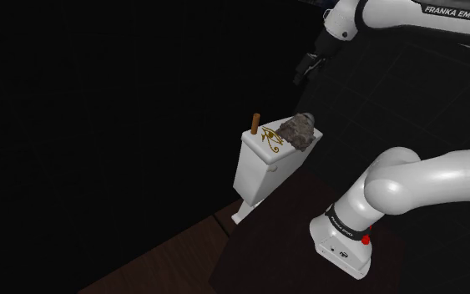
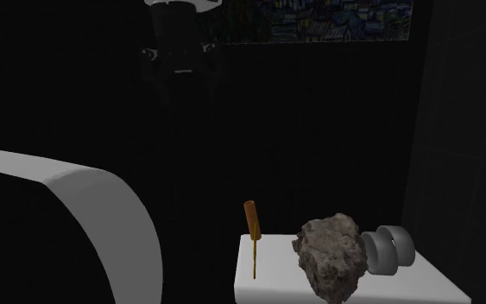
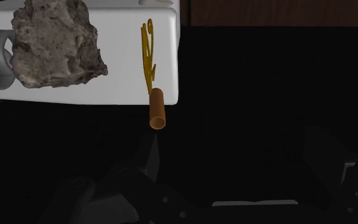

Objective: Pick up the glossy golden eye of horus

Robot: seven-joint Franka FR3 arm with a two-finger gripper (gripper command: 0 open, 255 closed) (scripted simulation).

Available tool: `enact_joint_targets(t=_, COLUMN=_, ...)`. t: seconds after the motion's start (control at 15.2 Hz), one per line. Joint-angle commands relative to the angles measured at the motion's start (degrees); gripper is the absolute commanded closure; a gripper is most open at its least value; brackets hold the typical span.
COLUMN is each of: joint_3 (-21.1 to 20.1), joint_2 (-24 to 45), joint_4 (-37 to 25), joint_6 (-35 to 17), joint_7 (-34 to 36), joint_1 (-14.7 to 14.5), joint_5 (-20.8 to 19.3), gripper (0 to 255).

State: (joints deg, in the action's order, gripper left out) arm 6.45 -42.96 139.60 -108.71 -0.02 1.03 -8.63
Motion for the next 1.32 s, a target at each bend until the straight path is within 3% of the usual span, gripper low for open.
enact_joint_targets(t=0.0, joint_3=1.78, joint_2=1.14, joint_4=2.86, joint_6=-4.09, joint_7=-1.04, joint_1=0.53, joint_5=-0.59, gripper=0)
enact_joint_targets(t=0.79, joint_3=12.34, joint_2=16.94, joint_4=11.28, joint_6=-27.72, joint_7=-7.86, joint_1=1.83, joint_5=-1.33, gripper=0)
enact_joint_targets(t=1.06, joint_3=16.39, joint_2=25.20, joint_4=11.57, joint_6=-35.84, joint_7=-11.87, joint_1=0.79, joint_5=1.17, gripper=0)
enact_joint_targets(t=1.25, joint_3=19.66, joint_2=32.24, joint_4=10.92, joint_6=-41.61, joint_7=-16.59, joint_1=-0.95, joint_5=5.61, gripper=0)
